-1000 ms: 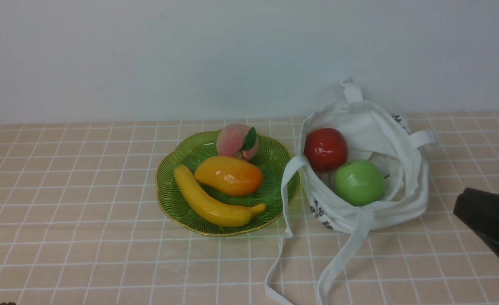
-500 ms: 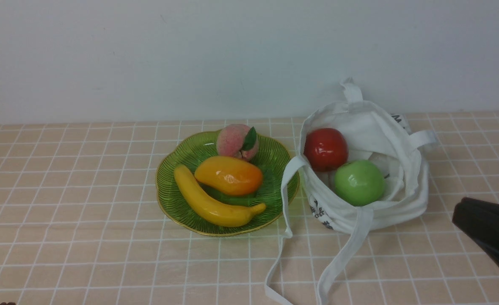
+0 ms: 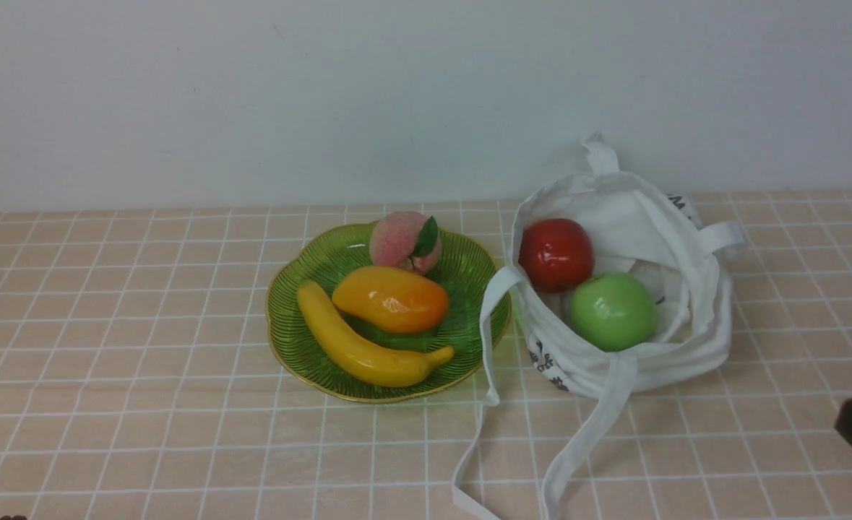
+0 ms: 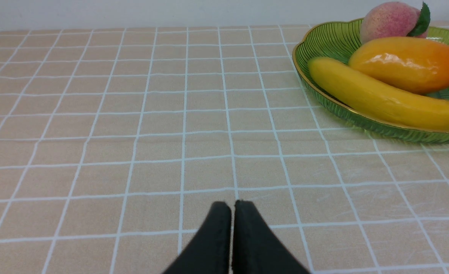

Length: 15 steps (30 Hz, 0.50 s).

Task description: Take the fruit out of the bag on the brown coffee tablecloth and place them on the plate.

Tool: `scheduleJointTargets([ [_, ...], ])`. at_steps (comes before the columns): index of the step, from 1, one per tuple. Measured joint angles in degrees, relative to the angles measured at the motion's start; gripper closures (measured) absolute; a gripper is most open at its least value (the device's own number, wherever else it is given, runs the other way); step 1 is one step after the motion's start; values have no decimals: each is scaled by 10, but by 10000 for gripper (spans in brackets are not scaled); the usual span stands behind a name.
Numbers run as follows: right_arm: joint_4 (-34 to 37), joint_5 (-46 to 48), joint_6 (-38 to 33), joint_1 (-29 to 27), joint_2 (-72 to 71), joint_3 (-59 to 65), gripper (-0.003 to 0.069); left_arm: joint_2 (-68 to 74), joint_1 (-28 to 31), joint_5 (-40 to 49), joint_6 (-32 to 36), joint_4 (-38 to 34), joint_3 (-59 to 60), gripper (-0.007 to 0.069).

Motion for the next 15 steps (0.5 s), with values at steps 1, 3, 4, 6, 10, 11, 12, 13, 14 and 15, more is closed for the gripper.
scheduleJointTargets([
  [1, 4, 1, -3, -24, -19, 17, 673, 0, 0, 0, 0, 0, 0, 632],
  [3, 10, 2, -5, -75, -66, 58, 673, 0, 0, 0, 0, 0, 0, 632],
  [4, 10, 4, -6, -102, -89, 77, 673, 0, 0, 0, 0, 0, 0, 632],
  [6, 12, 5, -7, -149, -132, 109, 673, 0, 0, 0, 0, 0, 0, 632],
  [10, 12, 7, -7, -210, -165, 145, 673, 0, 0, 0, 0, 0, 0, 632],
  [11, 13, 9, -7, -229, -166, 151, 673, 0, 0, 0, 0, 0, 0, 632],
  [12, 13, 9, -7, -231, -166, 150, 673, 0, 0, 0, 0, 0, 0, 632],
  [13, 14, 13, -7, -240, -166, 151, 673, 0, 0, 0, 0, 0, 0, 632],
  [14, 14, 19, -7, -241, -166, 151, 673, 0, 0, 0, 0, 0, 0, 632],
  [15, 14, 29, -7, -241, -166, 151, 673, 0, 0, 0, 0, 0, 0, 632],
])
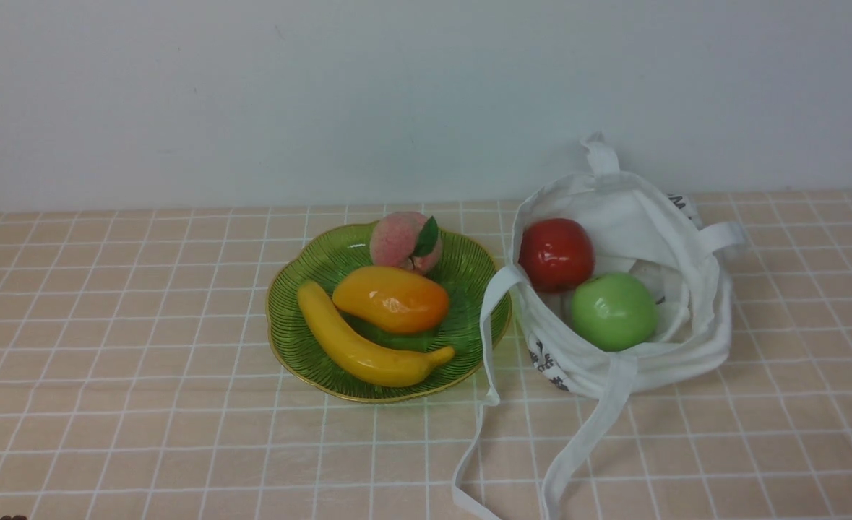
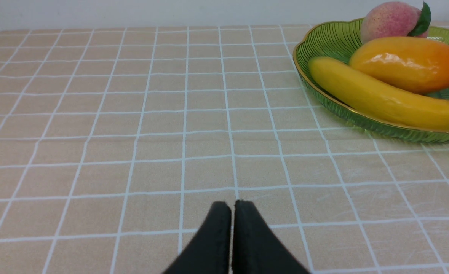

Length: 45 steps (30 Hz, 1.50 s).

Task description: Take the fruit out of the bag on the brown coffee tablecloth and place them on the plate.

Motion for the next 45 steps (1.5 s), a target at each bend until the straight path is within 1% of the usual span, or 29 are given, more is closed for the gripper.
scheduleJointTargets([
  [9, -7, 19, 0, 26, 0, -2, 673, 0, 0, 0, 0, 0, 0, 632],
  [15, -17, 22, 0, 26, 0, -2, 673, 0, 0, 0, 0, 0, 0, 632],
  [45, -17, 22, -1, 27, 0, -2, 673, 0, 0, 0, 0, 0, 0, 632],
])
